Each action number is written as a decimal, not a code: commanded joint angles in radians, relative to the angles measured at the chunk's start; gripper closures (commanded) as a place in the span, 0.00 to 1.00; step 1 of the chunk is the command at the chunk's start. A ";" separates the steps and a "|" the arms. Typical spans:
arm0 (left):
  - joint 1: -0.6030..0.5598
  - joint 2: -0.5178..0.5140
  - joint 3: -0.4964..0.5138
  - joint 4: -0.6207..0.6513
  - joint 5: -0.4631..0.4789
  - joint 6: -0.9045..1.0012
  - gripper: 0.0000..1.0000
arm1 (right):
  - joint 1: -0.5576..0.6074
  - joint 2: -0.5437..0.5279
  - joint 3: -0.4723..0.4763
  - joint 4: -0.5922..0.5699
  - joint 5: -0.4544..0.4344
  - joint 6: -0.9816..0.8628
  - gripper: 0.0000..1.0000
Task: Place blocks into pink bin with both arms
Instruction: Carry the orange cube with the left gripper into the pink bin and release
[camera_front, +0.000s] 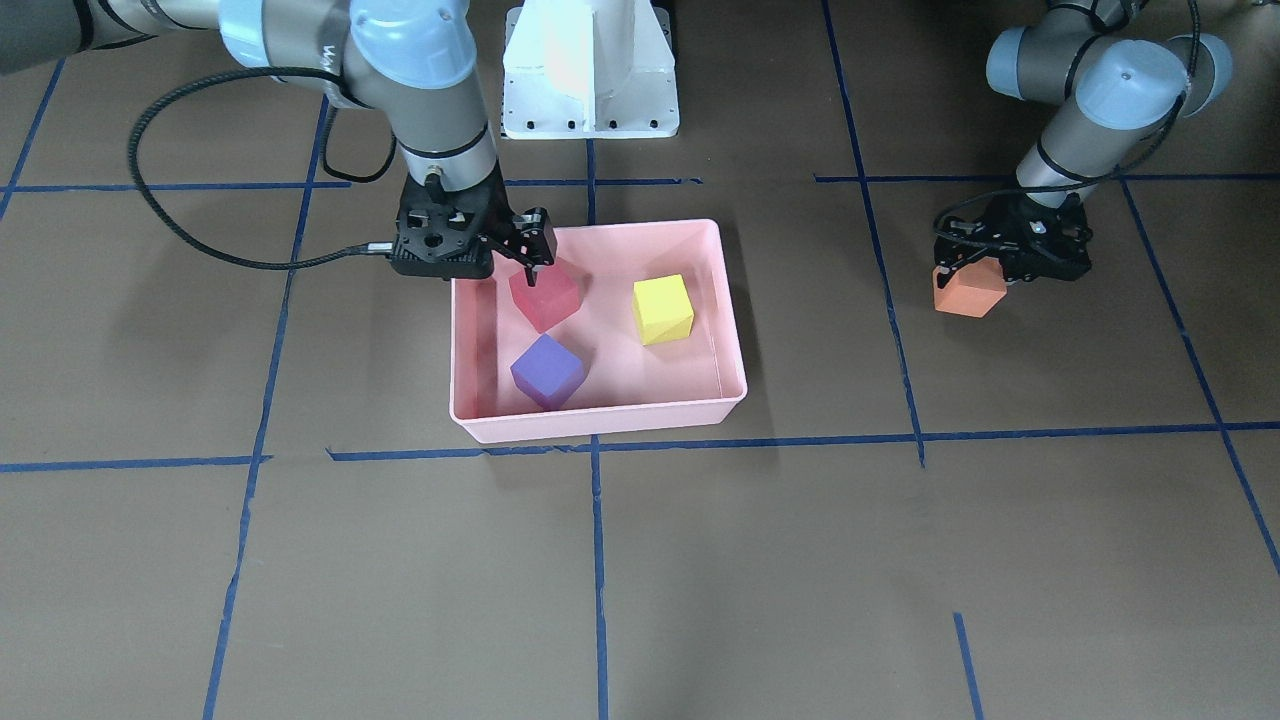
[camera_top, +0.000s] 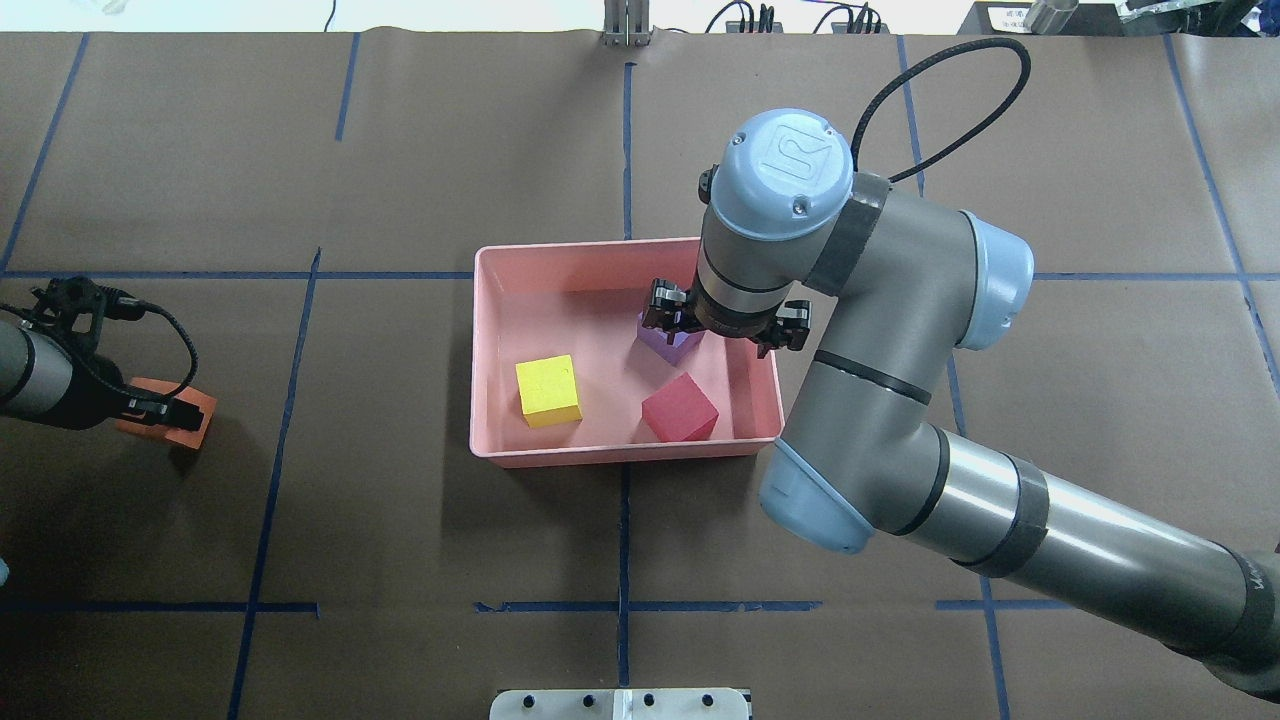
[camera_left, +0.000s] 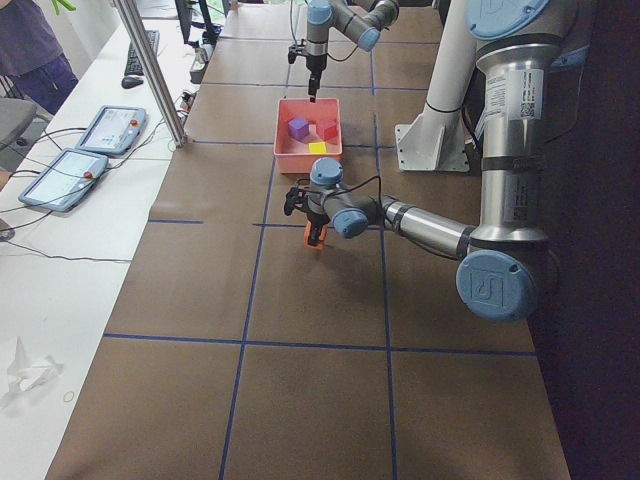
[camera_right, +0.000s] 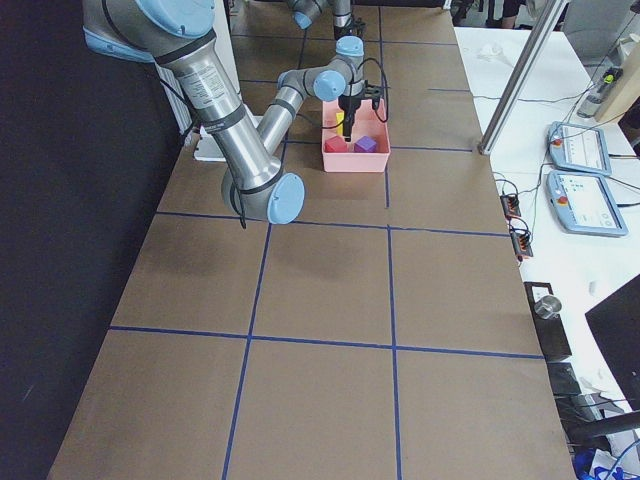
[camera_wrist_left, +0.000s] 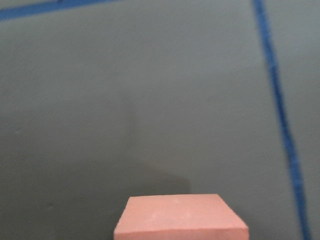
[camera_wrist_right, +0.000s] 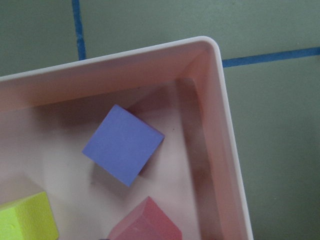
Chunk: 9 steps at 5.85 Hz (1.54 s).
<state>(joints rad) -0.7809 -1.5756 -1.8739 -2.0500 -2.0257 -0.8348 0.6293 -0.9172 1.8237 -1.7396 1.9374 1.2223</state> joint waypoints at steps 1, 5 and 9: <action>-0.003 -0.277 -0.108 0.402 0.001 -0.004 0.58 | 0.085 -0.081 0.063 -0.001 0.049 -0.151 0.00; 0.083 -0.754 0.035 0.679 0.010 -0.315 0.58 | 0.350 -0.367 0.165 0.000 0.219 -0.651 0.00; 0.157 -0.799 0.073 0.680 0.137 -0.329 0.00 | 0.461 -0.508 0.209 0.002 0.259 -0.867 0.00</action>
<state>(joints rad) -0.6240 -2.3920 -1.7826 -1.3709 -1.8941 -1.2036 1.0569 -1.3958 2.0297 -1.7380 2.1738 0.4149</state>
